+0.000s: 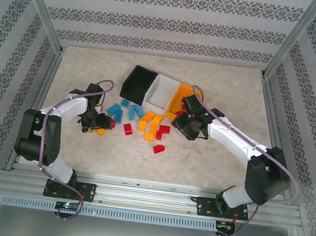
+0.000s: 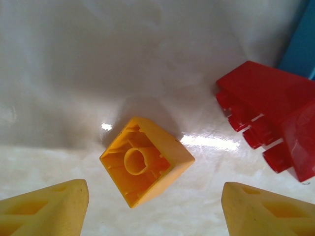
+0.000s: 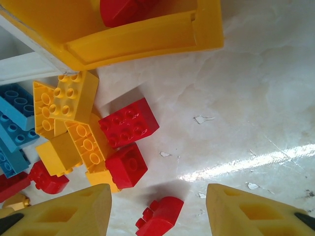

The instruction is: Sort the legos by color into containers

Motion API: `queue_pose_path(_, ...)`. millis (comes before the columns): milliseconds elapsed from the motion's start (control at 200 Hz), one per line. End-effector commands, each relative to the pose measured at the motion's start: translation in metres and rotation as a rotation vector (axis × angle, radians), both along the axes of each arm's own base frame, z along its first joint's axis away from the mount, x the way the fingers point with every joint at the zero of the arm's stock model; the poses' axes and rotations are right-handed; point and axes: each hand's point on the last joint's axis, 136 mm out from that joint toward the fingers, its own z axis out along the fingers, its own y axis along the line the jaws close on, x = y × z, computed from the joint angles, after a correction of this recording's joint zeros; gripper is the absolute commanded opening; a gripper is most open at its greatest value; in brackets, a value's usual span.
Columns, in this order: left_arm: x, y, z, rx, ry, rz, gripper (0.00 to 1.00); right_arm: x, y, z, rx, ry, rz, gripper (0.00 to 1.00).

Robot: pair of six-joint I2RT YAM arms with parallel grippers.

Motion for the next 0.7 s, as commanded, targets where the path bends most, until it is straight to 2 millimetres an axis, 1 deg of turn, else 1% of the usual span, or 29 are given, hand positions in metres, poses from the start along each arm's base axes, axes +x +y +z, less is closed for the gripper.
queue_pose_path(0,-0.014,0.008,-0.009,0.028,0.049,-0.015,0.72,0.006,0.012,0.0,0.016,0.005,0.002,0.53)
queue_pose_path(160,-0.015,0.009,-0.017,0.032,0.064,-0.014,0.72,0.014,0.022,0.004,0.025,0.0,0.02,0.53)
queue_pose_path(315,-0.013,0.008,-0.022,0.028,0.07,-0.015,0.71,0.016,0.029,0.007,0.027,-0.005,0.034,0.53)
queue_pose_path(520,-0.008,0.005,-0.034,0.012,0.077,-0.015,0.66,0.015,0.03,0.01,0.03,-0.01,0.033,0.53)
queue_pose_path(694,-0.004,0.003,-0.038,0.004,0.081,-0.018,0.6,0.014,0.029,0.012,0.027,-0.014,0.029,0.53)
